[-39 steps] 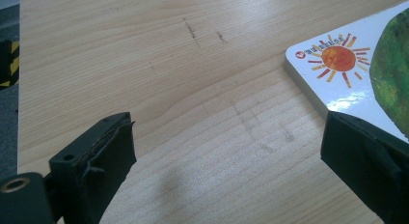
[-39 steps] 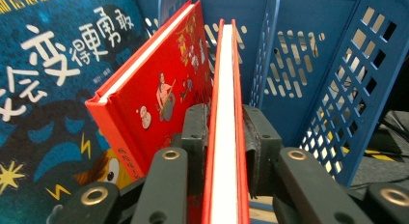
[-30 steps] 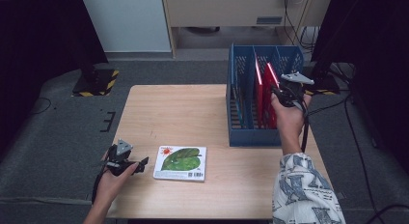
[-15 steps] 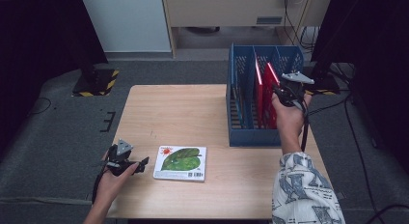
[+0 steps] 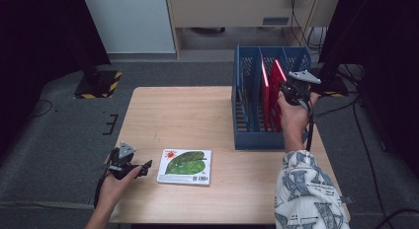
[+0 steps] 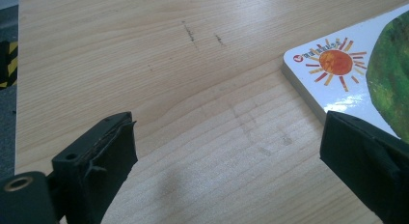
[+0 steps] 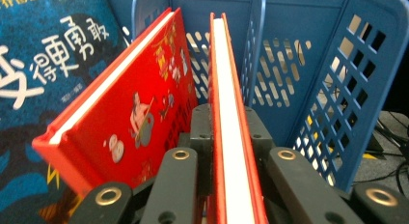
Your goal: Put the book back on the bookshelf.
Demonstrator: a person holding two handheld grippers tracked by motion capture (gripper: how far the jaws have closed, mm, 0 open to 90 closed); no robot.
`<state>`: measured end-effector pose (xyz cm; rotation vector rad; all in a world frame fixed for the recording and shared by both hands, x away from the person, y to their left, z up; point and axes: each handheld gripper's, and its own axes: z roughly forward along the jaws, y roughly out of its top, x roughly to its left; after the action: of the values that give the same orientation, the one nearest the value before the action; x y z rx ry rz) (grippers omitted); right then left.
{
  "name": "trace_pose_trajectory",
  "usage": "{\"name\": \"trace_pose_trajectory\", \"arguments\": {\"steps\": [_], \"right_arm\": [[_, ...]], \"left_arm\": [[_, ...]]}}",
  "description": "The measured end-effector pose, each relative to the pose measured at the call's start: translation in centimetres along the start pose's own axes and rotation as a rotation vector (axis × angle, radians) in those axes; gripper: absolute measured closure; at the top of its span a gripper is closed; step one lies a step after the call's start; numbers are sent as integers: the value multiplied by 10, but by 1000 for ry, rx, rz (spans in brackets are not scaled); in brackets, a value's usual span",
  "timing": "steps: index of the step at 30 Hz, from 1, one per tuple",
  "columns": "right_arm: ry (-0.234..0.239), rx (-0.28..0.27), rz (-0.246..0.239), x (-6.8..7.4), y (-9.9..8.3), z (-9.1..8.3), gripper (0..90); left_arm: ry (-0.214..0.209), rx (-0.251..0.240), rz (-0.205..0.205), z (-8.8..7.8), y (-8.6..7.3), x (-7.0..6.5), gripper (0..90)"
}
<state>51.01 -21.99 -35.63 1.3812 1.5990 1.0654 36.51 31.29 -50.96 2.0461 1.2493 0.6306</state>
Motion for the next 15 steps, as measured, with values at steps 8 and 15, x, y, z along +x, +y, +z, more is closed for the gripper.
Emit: {"name": "trace_pose_trajectory", "arguments": {"steps": [8,15], "right_arm": [[-14,-4,-20,4,10,12,796],[-24,10,-30,5,13,21,796]], "left_arm": [[-5,0,1,1,0,-1,47],[-6,1,0,1,0,-1,47]]}}
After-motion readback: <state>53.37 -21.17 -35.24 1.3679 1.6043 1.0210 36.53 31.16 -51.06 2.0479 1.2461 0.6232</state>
